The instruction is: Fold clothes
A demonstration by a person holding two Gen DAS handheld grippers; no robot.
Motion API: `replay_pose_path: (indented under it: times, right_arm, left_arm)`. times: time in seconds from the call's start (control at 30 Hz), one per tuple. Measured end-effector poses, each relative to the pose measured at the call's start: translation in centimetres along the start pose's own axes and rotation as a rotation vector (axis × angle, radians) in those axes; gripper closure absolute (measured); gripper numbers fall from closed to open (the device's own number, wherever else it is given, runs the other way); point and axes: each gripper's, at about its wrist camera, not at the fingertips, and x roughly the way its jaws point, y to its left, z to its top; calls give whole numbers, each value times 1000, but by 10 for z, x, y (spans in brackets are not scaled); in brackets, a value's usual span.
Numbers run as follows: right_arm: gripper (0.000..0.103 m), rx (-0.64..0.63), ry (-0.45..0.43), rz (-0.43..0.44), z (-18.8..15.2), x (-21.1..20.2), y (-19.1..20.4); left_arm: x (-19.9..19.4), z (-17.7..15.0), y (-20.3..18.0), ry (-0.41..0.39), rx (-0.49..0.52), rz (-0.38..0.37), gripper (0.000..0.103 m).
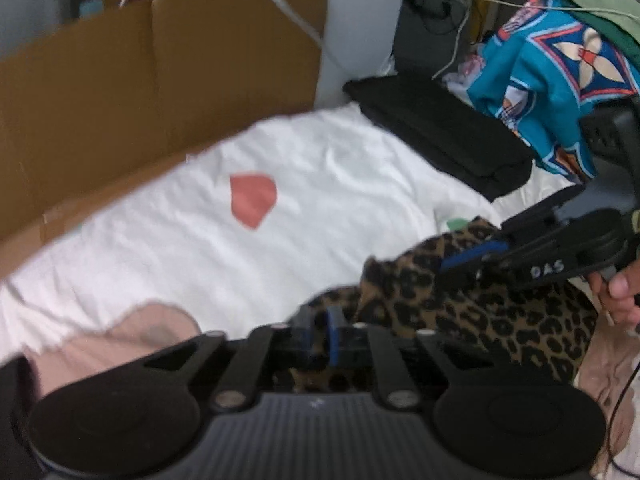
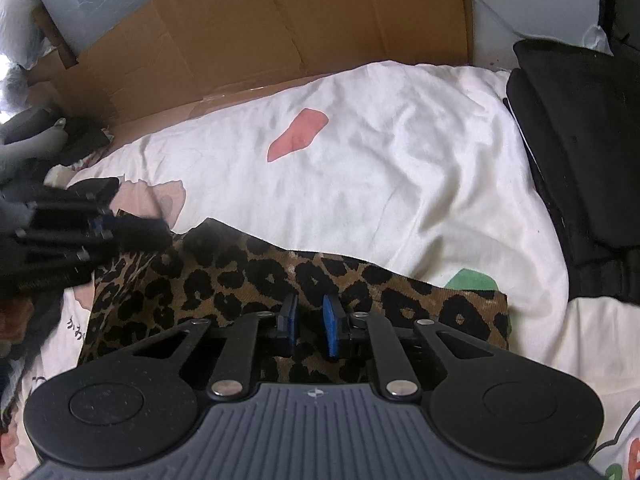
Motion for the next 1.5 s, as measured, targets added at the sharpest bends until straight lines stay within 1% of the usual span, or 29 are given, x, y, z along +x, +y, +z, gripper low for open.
replay_pose_path:
  times: [0.03, 0.07, 0.13, 0.2, 0.23, 0.27, 0.3, 0.37, 0.4, 0.47, 0.57, 0.7, 0.77, 0.83, 0.97, 1.0, 1.03, 1.07, 1.1, 1.2, 1.23, 1.27, 1.3, 1.37, 1.4, 1.43, 1.47, 1.5]
  right_arm:
    - [85, 1, 1, 2, 0, 0, 0]
    - [85, 0, 2, 3, -1, -1, 0]
    - [85, 2, 2, 7, -2, -1, -1]
    - [85, 1, 0, 12, -2, -1, -2]
    - [85, 0, -1, 15, -2, -1, -3]
    - [85, -2, -1, 17, -3, -1, -3]
    - [85, -5, -2, 21, -3, -1, -4]
    - [85, -7, -3, 27, -3, 0, -5]
    - [85, -6, -5, 30, -3, 0, -5]
    - [85, -5, -7, 35, -3, 0, -6]
    - [85, -5, -8, 38, -4, 0, -7]
    - [85, -12, -5, 36, -4, 0, -6]
    - [85, -12, -5, 35, -4, -1, -6]
    - [85, -13, -4, 34, -4, -1, -5]
    - [85, -12, 0, 37, -4, -1, -6]
    - [85, -10, 0, 38, -4, -1, -6]
    - [85, -10, 0, 38, -4, -1, -6]
    - [85, -10, 0, 38, -4, -1, -6]
    - [85, -11, 0, 36, -3, -1, -6]
    - [85, -10, 1, 35, -3, -1, -6]
    - [85, -9, 1, 36, -3, -1, -6]
    - [85, -8, 1, 36, -3, -1, -6]
    - [85, -7, 1, 36, -3, -1, -6]
    - [85, -8, 1, 35, -3, -1, -6]
    - [85, -10, 0, 35, -3, -1, -5]
    - [85, -12, 0, 34, -4, -2, -5]
    - [85, -15, 0, 33, -4, -2, -5]
    - [85, -16, 0, 34, -4, -2, -5]
  left_arm:
    - [2, -1, 2, 4, -14, -4, 67]
    - [2, -2, 3, 0, -24, -7, 59]
    - [4, -3, 5, -5, -43, -17, 52]
    - [9, -5, 7, -3, -60, -36, 53]
    - [11, -6, 8, -4, -61, -42, 55]
    - [12, -8, 8, -12, -51, -45, 67]
    - [13, -9, 8, -20, -43, -50, 74]
    - [14, -10, 8, -38, -39, -50, 94]
    - [13, -11, 9, -46, -34, -45, 100]
    - [11, -12, 10, -58, -23, -23, 102]
    - [9, -14, 16, -59, -30, 34, 102]
    - [6, -16, 29, -35, -70, 122, 103]
    - [1, -17, 43, -34, -130, 133, 103]
    - [-11, -19, 60, -51, -192, 167, 102]
    - [-30, -25, 87, -56, -272, 259, 96]
    - [-34, -27, 93, -55, -294, 280, 93]
    - [-37, -29, 98, -54, -317, 292, 87]
    - [-39, -31, 103, -58, -343, 296, 82]
    - [-42, -34, 106, -63, -368, 292, 80]
    - [-44, -40, 108, -74, -420, 257, 66]
    - [-43, -41, 107, -72, -429, 242, 58]
    - [-41, -43, 105, -68, -431, 231, 51]
    - [-39, -44, 102, -62, -427, 220, 49]
    - [-30, -46, 94, -35, -402, 209, 49]
    - [-25, -47, 91, -21, -387, 204, 49]
    - [-21, -49, 88, -9, -374, 204, 53]
    - [-17, -51, 86, 2, -366, 210, 64]
    - [-16, -52, 85, 5, -369, 208, 70]
